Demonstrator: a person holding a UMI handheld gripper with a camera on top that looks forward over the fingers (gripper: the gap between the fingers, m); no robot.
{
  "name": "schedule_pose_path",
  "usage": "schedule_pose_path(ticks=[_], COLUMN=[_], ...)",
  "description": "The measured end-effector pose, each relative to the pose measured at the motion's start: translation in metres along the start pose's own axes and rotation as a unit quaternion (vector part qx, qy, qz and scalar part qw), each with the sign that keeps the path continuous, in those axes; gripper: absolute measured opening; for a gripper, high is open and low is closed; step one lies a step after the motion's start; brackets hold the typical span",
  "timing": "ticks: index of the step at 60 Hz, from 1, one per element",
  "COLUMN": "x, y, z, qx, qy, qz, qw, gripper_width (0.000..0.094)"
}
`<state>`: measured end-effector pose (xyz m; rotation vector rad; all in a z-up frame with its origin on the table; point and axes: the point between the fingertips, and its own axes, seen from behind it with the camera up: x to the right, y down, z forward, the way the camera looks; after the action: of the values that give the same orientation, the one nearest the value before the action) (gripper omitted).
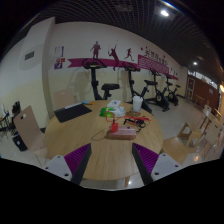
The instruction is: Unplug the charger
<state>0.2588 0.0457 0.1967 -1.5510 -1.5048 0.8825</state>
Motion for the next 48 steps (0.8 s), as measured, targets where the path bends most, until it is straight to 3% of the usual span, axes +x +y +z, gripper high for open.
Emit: schedule_pose_path(ticks=[28,48], x=[-0.017,-0.007], y=[0.003,0.008], z=[0.221,0.339], qx=[0.050,0.027], qy=[0.024,0.018], qz=[-0.002,0.026], qw=[0.998,0.999], gripper_width=[0.0854,0.0852])
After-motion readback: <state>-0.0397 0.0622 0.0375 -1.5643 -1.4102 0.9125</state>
